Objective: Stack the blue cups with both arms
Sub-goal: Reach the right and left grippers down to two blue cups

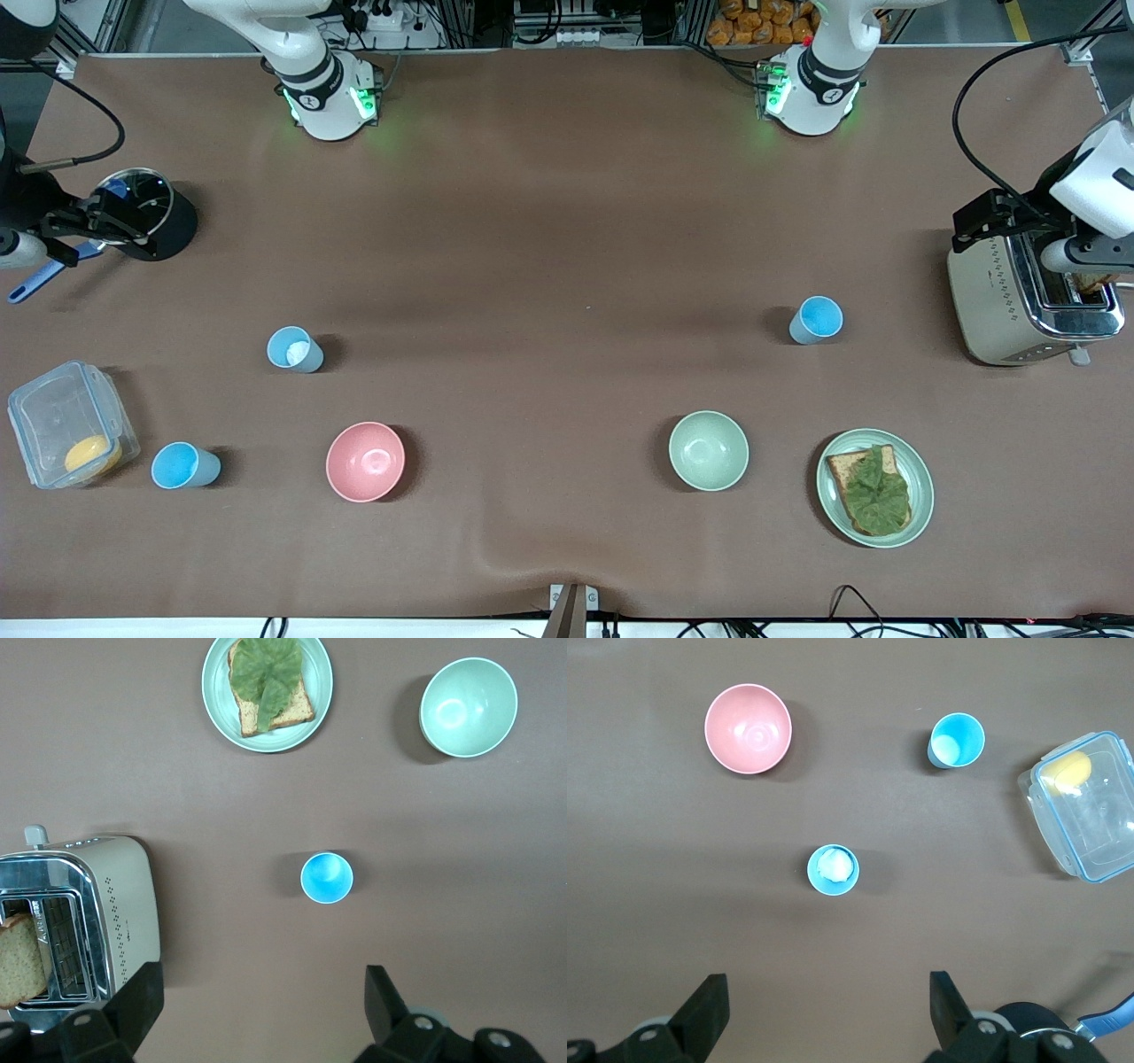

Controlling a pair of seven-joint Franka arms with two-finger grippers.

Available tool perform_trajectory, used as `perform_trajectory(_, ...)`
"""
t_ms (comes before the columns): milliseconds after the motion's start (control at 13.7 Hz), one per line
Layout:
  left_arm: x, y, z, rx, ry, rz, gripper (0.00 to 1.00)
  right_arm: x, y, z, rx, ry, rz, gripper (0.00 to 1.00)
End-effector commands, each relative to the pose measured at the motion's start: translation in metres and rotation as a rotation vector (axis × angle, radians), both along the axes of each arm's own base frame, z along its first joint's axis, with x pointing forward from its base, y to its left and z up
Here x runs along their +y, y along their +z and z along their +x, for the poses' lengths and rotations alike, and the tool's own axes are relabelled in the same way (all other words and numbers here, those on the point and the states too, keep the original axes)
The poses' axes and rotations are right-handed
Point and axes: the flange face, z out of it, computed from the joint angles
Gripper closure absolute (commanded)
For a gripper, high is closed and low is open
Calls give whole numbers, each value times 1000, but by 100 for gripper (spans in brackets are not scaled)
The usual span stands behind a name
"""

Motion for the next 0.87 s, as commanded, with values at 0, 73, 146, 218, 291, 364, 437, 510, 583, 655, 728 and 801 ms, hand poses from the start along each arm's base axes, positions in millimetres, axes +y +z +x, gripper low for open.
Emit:
perform_trajectory(0,-6,6,-2,5,-27,16,0,0,8,-4,-4,7,-12,0)
perform_trajectory(73,-6,3,0,8,-21,17,0,0,10,-4,-9,8,-13,0)
perform_trajectory(146,-6,0,2,14,-17,17,0,1,9,-3,-7,10,-13,0)
perform_trajectory(218,-9,-6,5,24,-22,19,0,1,8,-2,-6,10,-11,0)
perform_trajectory(291,-11,-12,7,33,-25,20,0,1,8,-2,-6,10,-11,0)
perform_trajectory(364,-13,-13,8,36,-25,24,0,1,8,-2,-6,10,-13,0)
perform_trajectory(437,-13,-16,9,39,-24,27,0,0,8,-2,-5,4,-12,0)
perform_trajectory(510,-12,-24,13,52,-22,27,0,0,7,-2,-2,0,-9,0)
perform_trajectory(583,-10,-32,16,66,-21,25,0,3,3,-1,7,7,-11,0)
perform_trajectory(655,-10,-34,18,67,-18,23,0,11,-3,2,25,21,-11,0)
perform_trajectory(728,-13,-37,20,66,-22,15,0,17,-13,3,54,33,-14,0)
perform_trajectory(801,-15,-50,26,84,-24,10,0,16,-30,7,101,38,-14,0)
